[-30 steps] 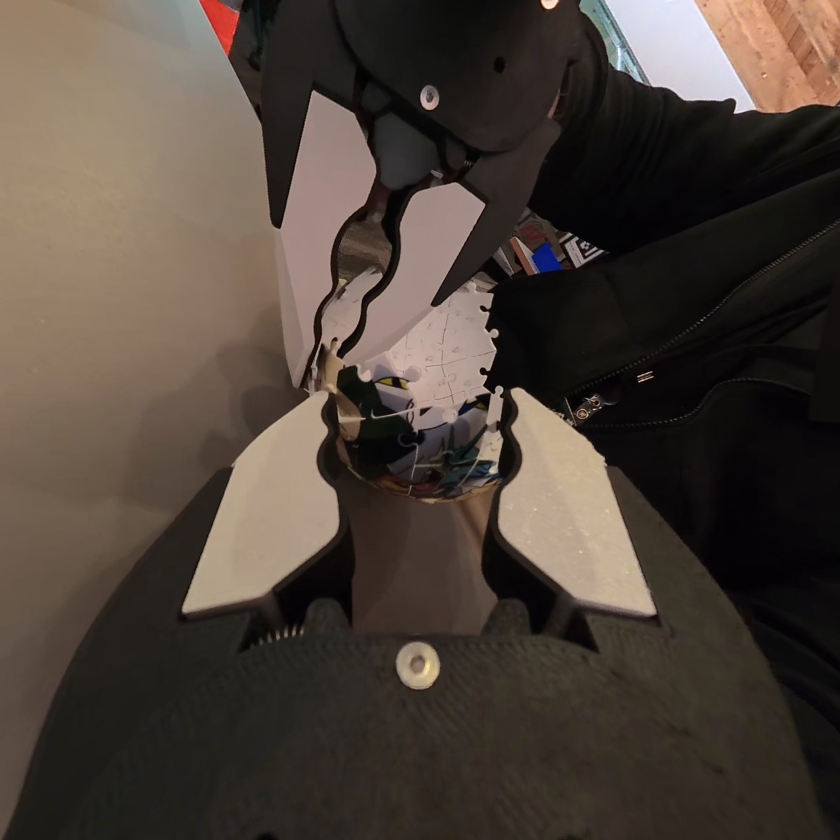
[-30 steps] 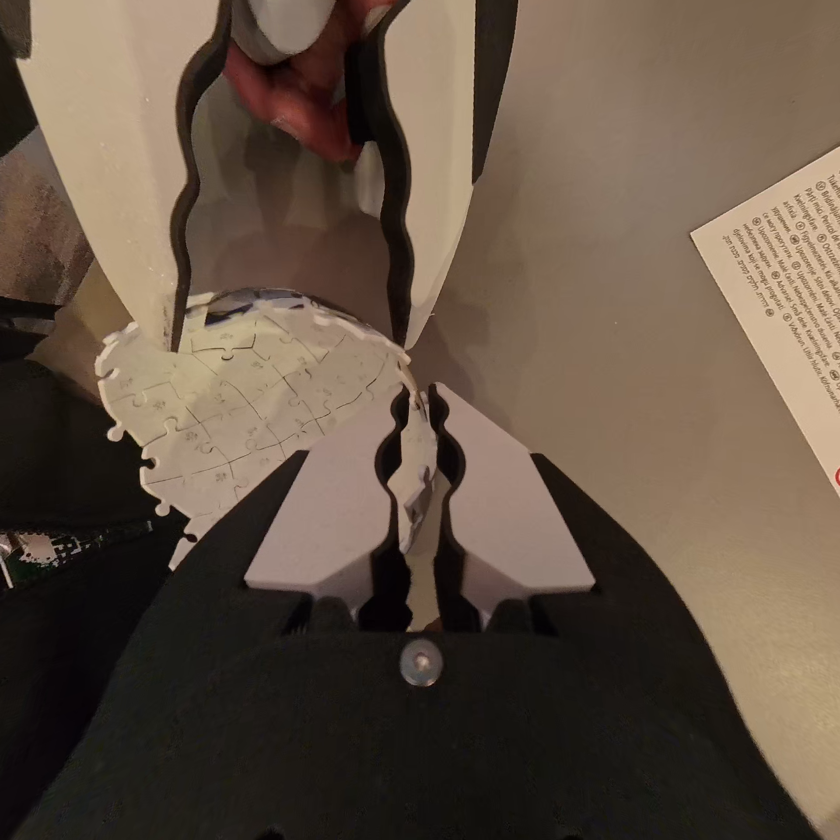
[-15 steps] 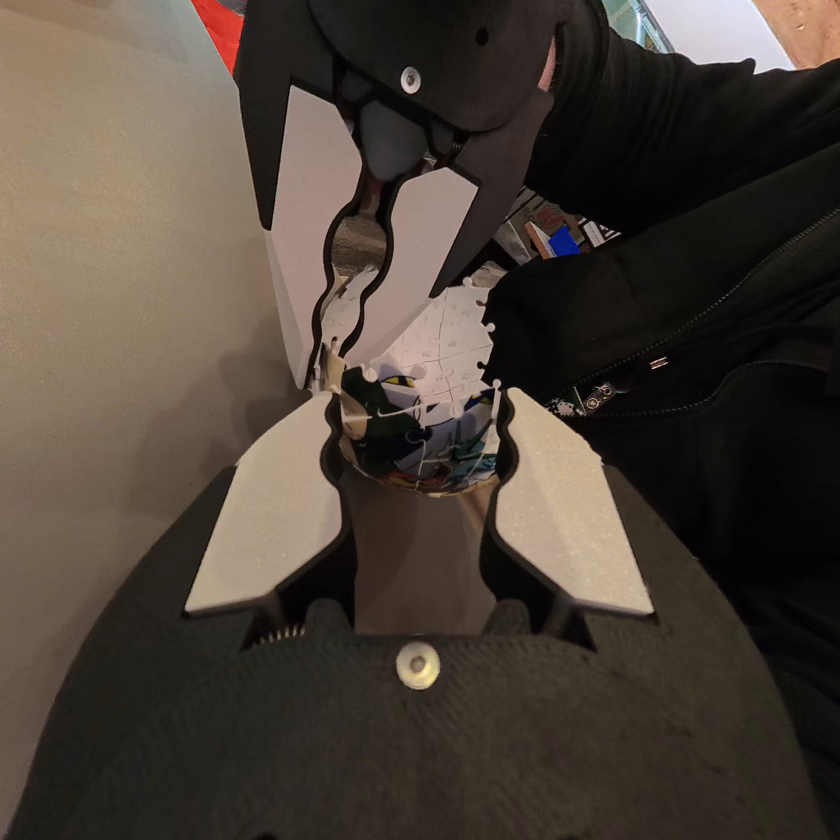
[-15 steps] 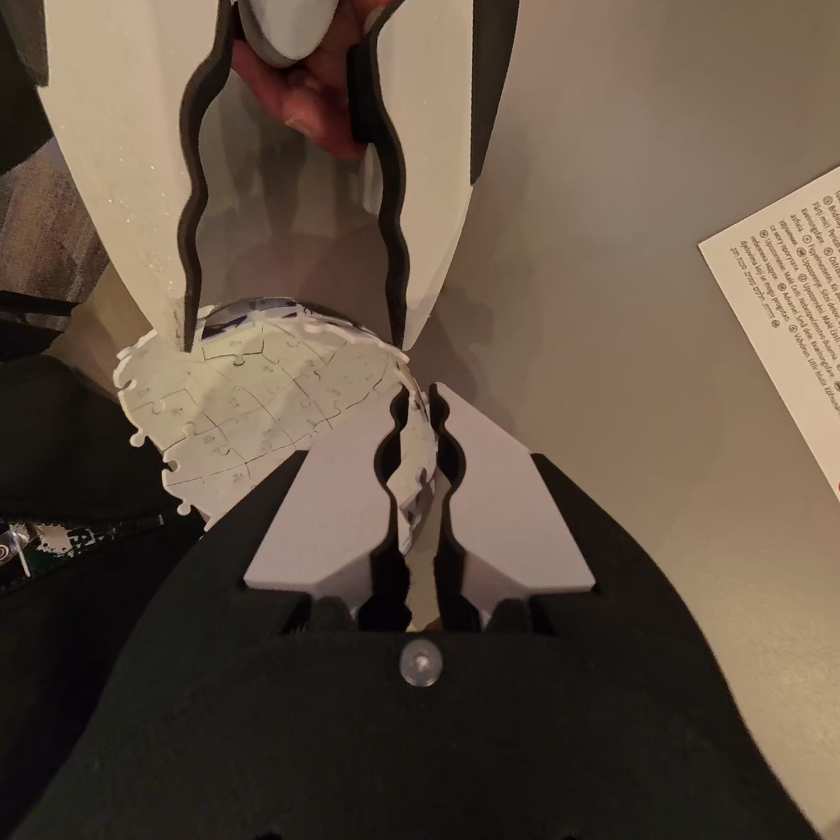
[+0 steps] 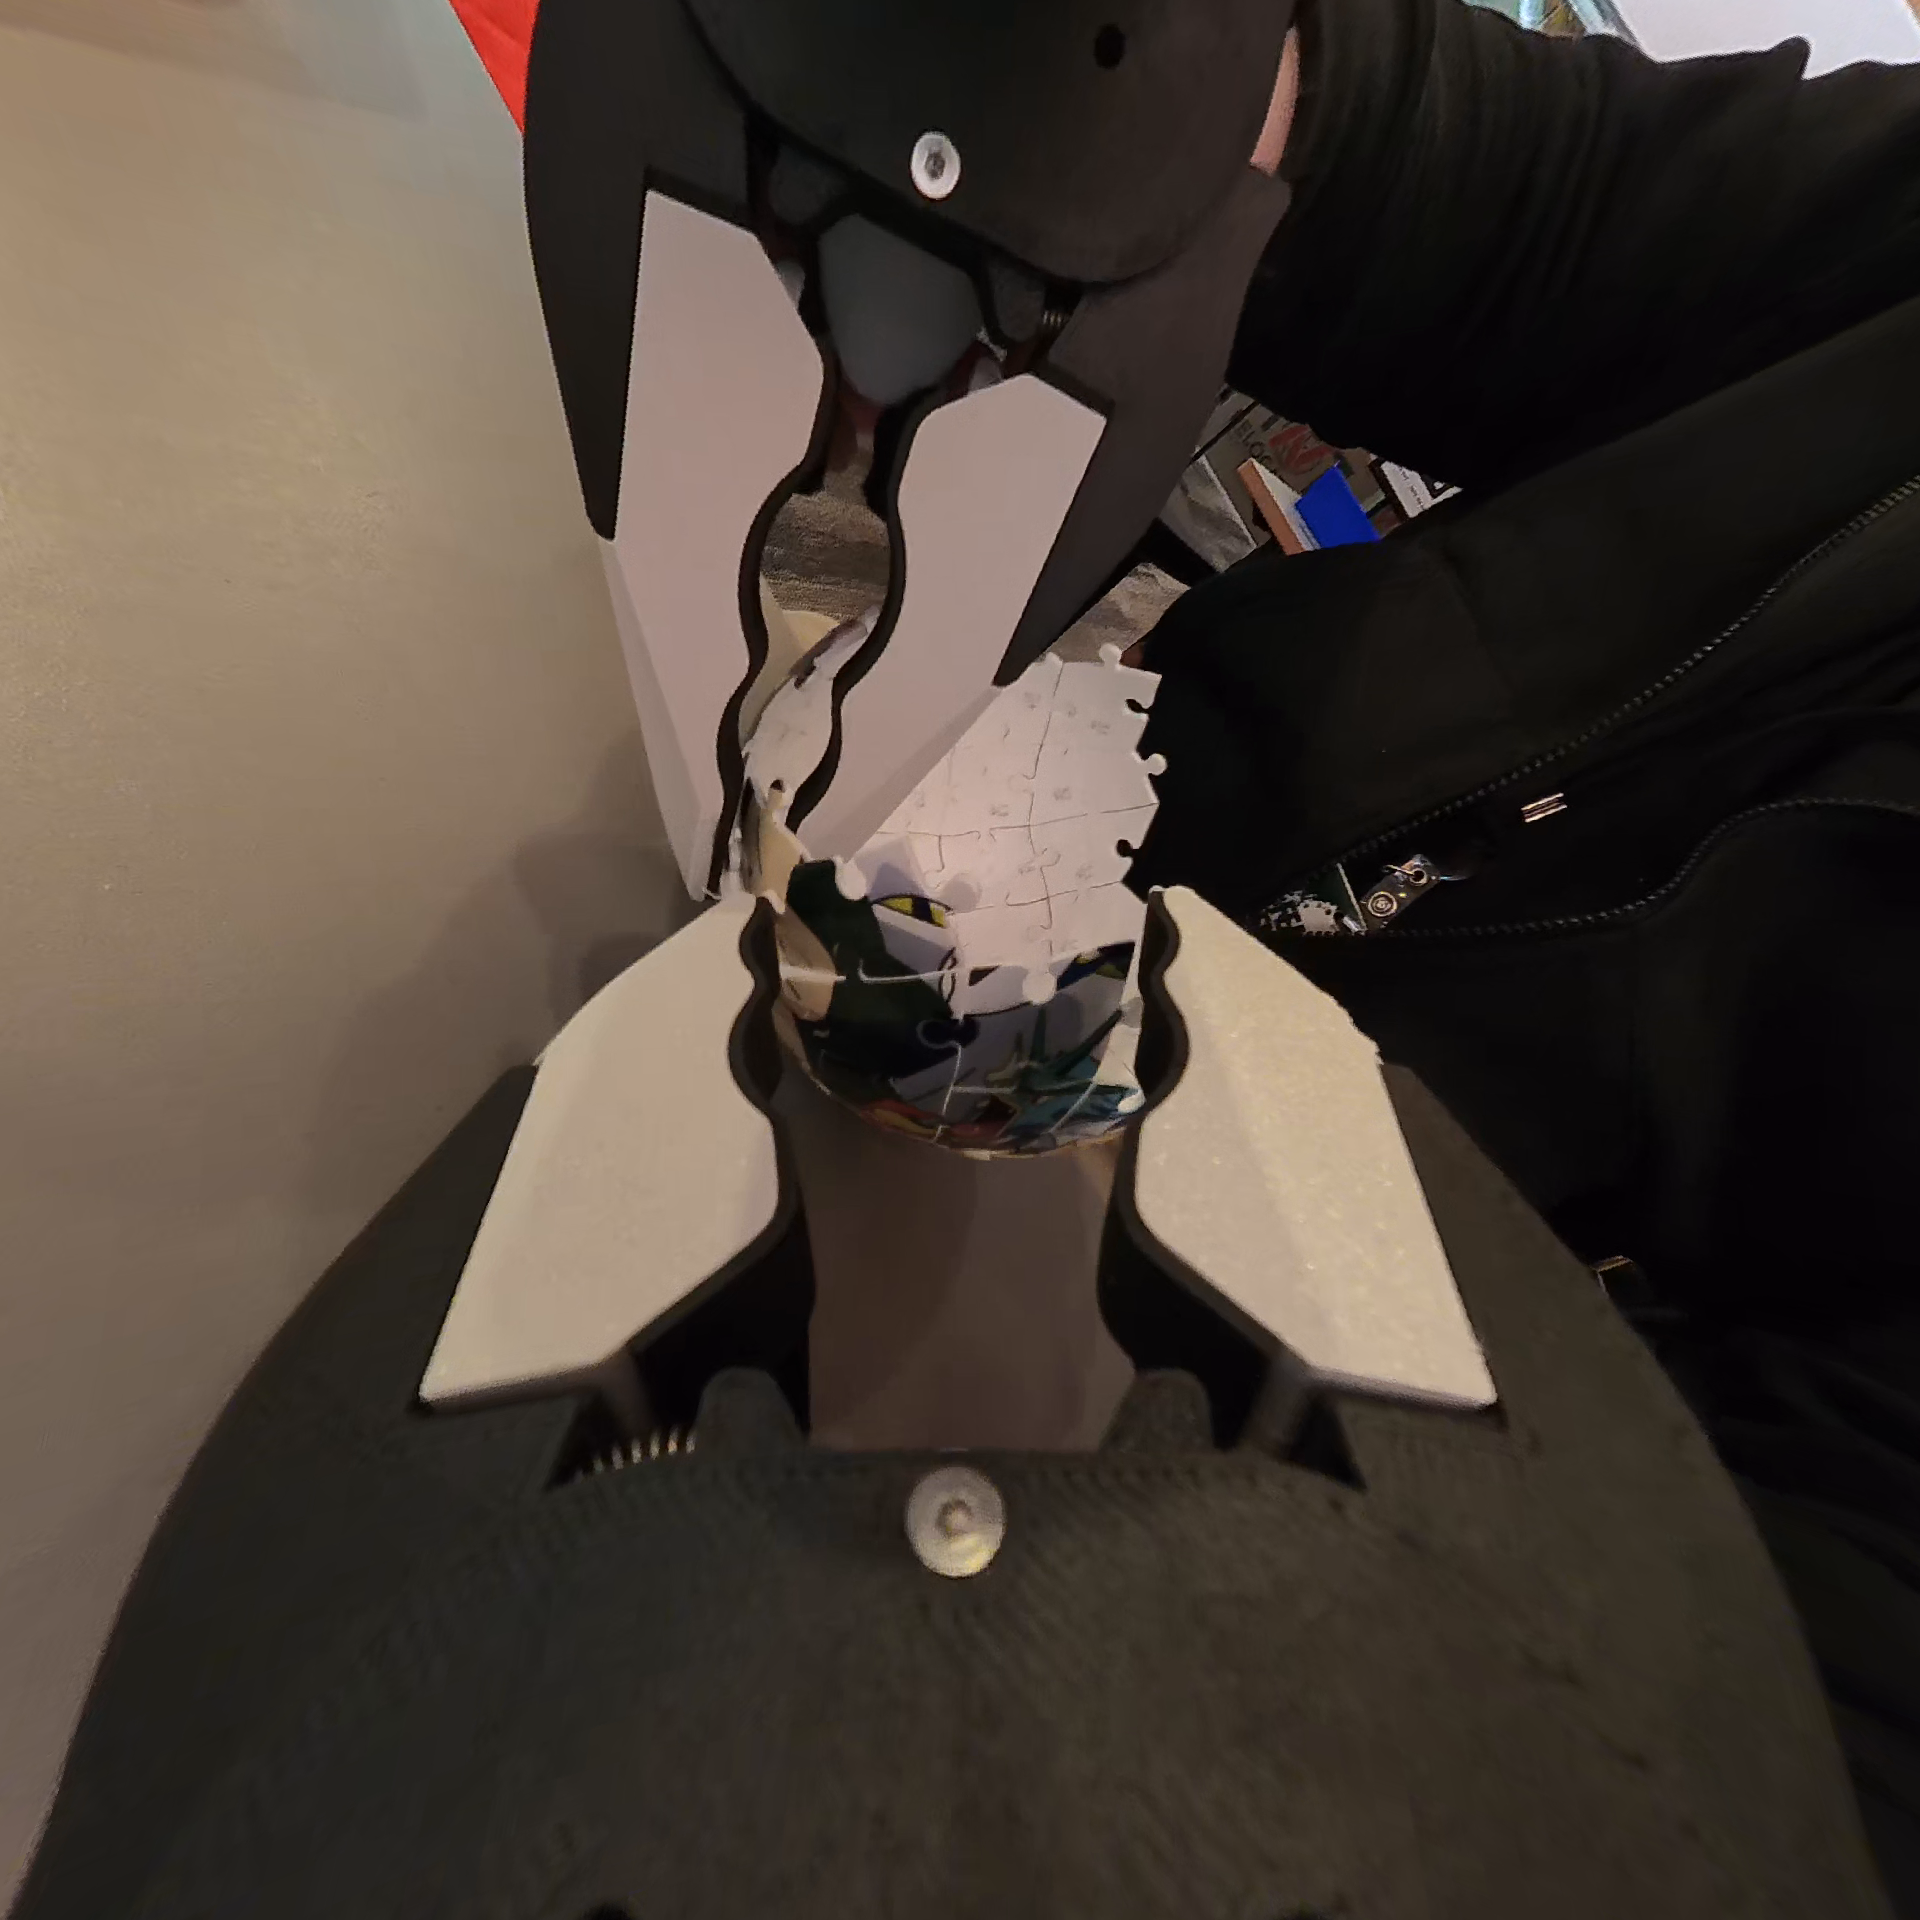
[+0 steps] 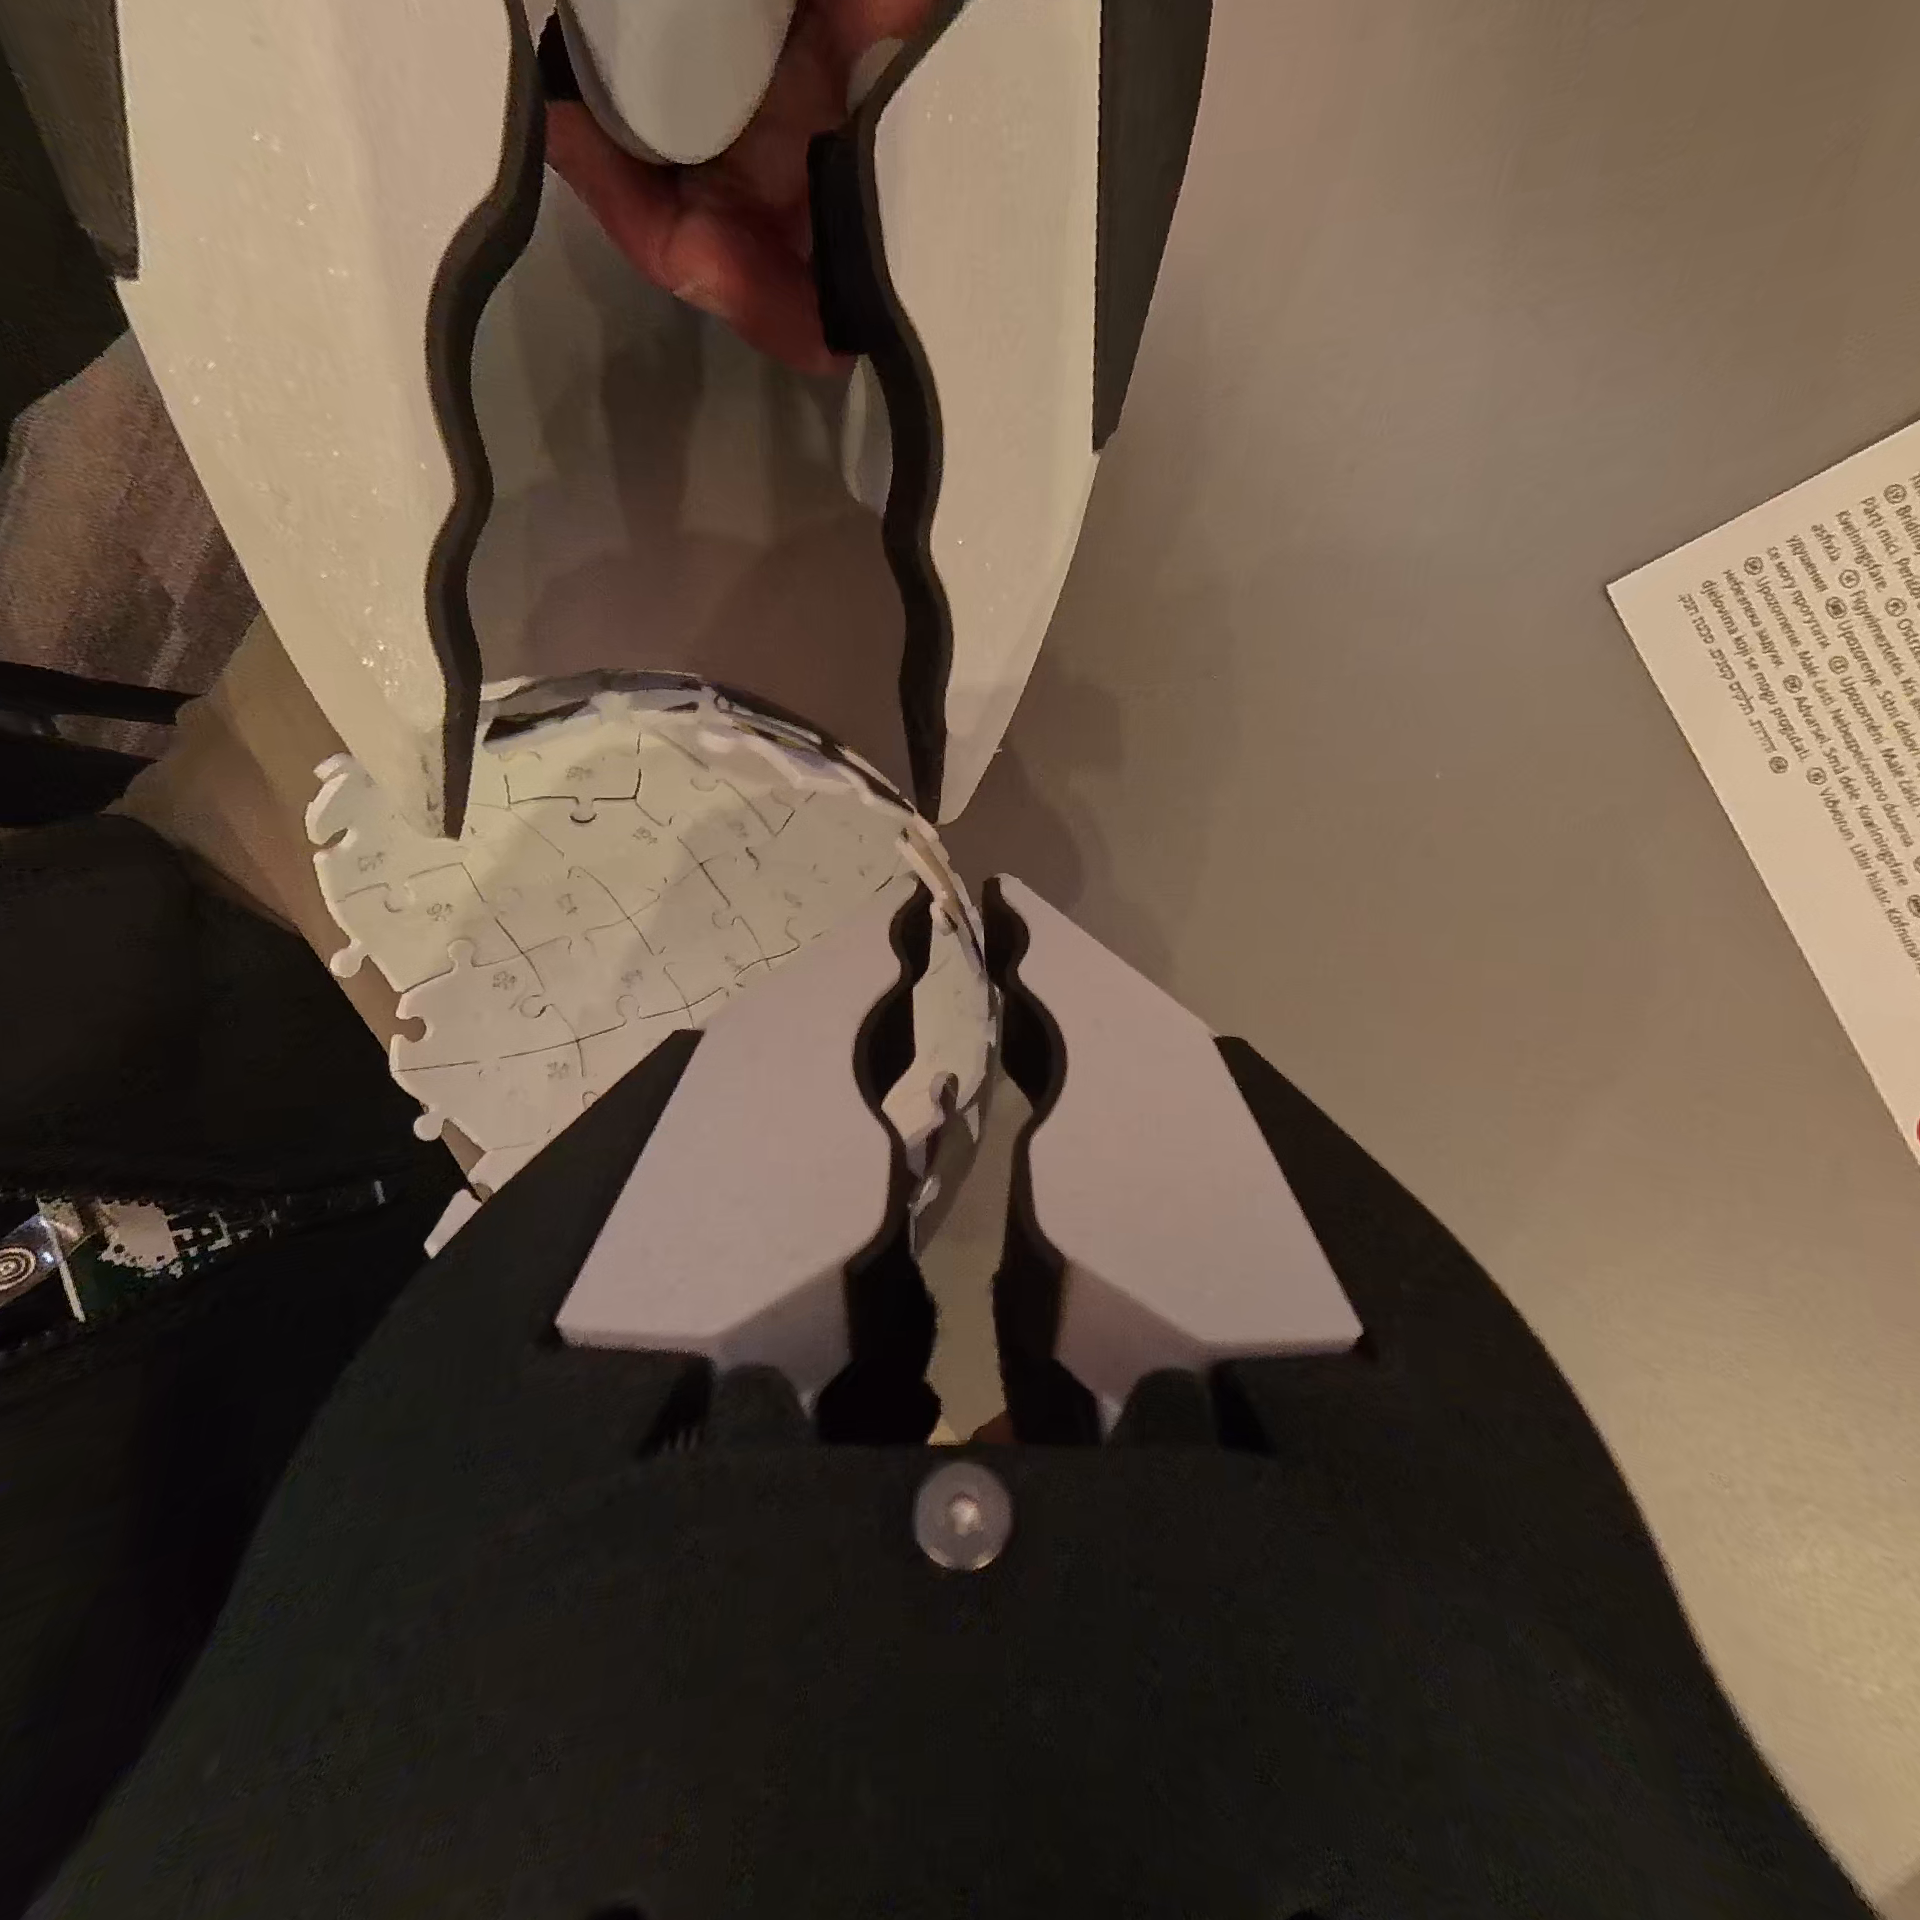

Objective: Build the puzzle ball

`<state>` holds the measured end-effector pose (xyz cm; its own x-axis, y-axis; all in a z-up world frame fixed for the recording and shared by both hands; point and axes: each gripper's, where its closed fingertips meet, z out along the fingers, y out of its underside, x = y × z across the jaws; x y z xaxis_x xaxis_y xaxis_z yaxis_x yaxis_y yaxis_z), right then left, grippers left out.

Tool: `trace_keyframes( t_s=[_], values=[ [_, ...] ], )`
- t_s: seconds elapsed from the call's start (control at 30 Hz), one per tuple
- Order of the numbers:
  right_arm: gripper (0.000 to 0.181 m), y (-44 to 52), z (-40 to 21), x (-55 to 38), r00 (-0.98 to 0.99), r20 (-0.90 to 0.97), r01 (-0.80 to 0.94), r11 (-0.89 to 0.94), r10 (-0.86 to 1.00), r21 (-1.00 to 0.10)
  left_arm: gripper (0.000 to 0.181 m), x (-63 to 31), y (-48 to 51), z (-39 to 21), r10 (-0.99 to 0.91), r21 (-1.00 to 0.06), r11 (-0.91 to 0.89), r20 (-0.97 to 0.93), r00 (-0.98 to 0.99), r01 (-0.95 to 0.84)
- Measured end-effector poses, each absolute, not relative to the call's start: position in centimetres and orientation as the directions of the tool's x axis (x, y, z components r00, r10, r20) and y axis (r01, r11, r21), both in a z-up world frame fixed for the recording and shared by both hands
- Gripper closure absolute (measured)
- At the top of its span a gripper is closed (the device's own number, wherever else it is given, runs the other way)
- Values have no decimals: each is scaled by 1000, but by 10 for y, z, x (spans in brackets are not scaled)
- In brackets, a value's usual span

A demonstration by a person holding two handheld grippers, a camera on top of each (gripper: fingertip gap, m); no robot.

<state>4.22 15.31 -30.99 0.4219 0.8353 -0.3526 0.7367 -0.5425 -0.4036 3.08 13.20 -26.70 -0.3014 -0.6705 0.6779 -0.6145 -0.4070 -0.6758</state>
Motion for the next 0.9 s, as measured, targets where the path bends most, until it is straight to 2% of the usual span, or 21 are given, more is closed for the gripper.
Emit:
trace_keyframes(
  t_s=[0.9],
  values=[
    [174,158,-317,40,442,-348,711,-559,827,-426,115,30,136,-274,-658,-672,-433,691,-300,-600]
  ],
)
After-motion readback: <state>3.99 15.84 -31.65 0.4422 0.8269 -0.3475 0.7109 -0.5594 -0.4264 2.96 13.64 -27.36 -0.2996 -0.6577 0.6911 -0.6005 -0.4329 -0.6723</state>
